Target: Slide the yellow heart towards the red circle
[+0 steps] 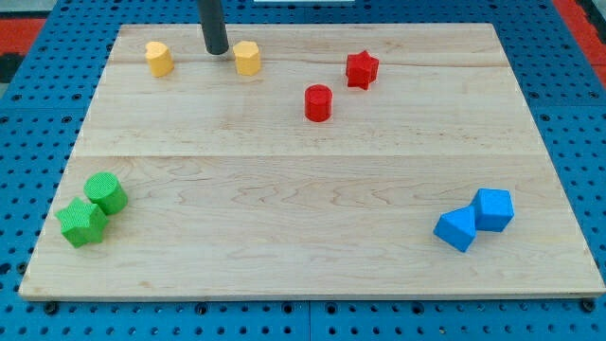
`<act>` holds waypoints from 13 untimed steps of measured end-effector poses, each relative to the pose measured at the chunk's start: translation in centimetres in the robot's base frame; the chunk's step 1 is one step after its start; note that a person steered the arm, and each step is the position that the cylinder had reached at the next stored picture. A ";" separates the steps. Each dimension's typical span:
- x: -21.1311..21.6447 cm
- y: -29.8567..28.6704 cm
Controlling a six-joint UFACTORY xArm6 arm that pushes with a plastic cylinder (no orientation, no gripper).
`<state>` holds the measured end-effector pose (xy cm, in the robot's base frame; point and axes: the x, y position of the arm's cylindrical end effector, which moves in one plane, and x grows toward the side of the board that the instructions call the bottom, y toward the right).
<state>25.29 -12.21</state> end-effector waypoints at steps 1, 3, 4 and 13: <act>1.8 4.9; -6.1 0.8; -5.9 -7.2; 0.5 -4.0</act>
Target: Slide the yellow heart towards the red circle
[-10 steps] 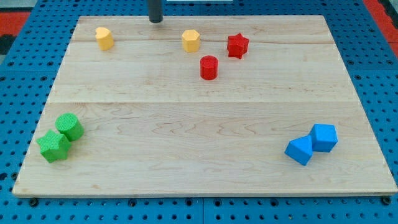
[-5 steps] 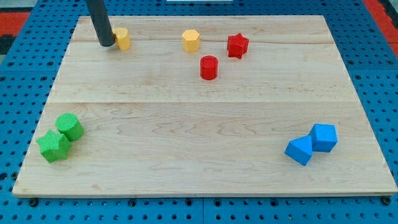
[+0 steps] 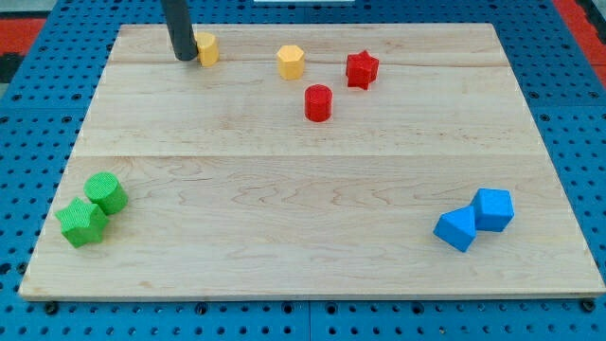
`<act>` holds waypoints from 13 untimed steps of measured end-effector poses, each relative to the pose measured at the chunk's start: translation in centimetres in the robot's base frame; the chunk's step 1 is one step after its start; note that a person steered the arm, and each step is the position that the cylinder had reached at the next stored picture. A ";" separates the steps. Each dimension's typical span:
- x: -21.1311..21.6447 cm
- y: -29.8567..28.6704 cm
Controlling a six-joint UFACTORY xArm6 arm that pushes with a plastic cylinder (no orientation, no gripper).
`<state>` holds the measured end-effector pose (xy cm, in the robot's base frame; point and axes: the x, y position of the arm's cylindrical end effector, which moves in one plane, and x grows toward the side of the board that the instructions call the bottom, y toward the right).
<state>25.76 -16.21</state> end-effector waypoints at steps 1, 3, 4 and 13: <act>-1.6 -2.4; -6.5 -2.9; -2.3 0.9; 5.5 8.1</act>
